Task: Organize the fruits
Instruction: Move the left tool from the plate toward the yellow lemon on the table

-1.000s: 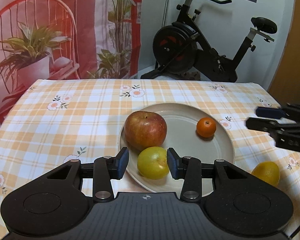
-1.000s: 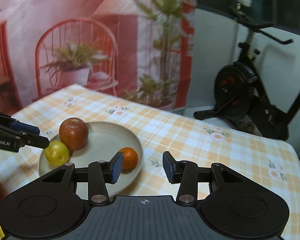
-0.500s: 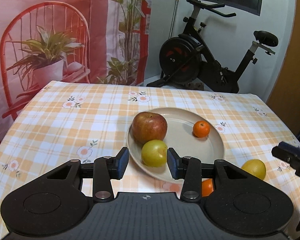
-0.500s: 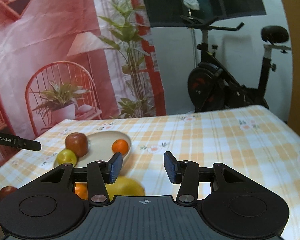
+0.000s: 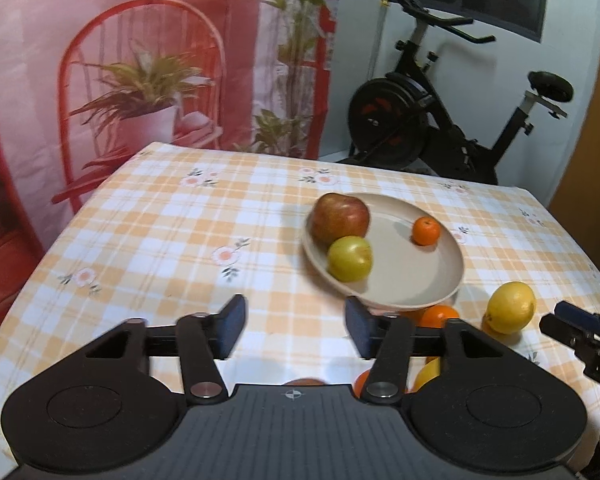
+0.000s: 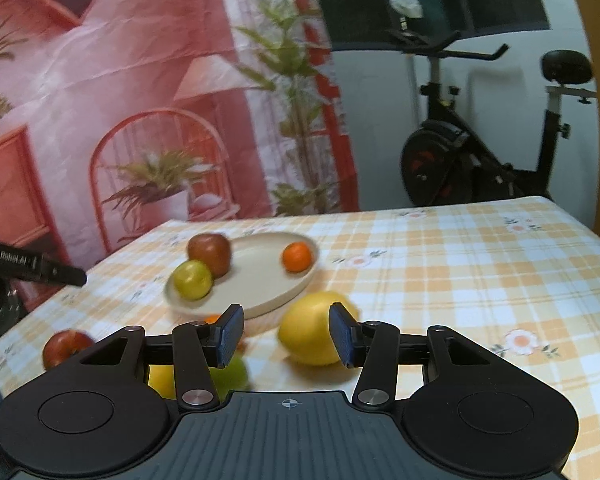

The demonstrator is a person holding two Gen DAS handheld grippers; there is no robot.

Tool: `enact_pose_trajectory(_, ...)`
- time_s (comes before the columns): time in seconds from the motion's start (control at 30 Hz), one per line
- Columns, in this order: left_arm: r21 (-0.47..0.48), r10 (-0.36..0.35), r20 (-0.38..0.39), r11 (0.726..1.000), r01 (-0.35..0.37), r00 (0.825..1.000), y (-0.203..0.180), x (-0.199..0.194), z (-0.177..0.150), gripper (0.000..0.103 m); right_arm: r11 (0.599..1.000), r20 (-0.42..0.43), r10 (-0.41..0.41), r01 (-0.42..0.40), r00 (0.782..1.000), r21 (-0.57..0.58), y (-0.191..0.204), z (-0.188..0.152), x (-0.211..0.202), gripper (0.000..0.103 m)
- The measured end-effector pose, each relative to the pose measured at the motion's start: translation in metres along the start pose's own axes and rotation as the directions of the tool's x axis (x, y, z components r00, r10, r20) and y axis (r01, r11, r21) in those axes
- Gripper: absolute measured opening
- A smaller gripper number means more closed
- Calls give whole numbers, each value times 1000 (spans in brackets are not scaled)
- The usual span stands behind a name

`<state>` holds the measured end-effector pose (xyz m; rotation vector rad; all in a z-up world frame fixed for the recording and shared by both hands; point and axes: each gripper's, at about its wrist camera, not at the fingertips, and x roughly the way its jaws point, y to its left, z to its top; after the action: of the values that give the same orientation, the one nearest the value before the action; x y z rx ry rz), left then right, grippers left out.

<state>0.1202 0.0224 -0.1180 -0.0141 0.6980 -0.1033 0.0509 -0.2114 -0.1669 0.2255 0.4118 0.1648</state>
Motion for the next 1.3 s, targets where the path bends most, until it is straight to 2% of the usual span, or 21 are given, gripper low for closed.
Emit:
enact_pose_trajectory(0.17,-6,27,5,1000,-27,1000,6,-10,-6,69,999,-5,12,-12,1000,-32,12,-1,-3,47)
enact_pose_trajectory(0.27,-2,43,14,999,-43,999,5,-16,-10,77,999,-8,-1,1,1000,-36,12,-3,-4,47)
enact_pose_trajectory(0.47,53,76,54,995,-79,996,-5,-26,-21,87,998,-13,-25,24,1000,-50,13,-6,-8,48)
enact_pose_trajectory(0.67,93,70,80,993,-77,994,-13,-32,-27,88,998,-22,-28,27,999,-57,15,-7,-9,49)
enact_pose_trajectory(1.0,42,-13,108,999,9,994,-19,-22,-10,86,995,-30,-72,69,997,-74,-1,1,-3,51)
enact_pose_trajectory(1.3,106,-75,100,992,64,992,-65,8,20,82,991,-104,-72,59,992,-122,-31,8,18,51)
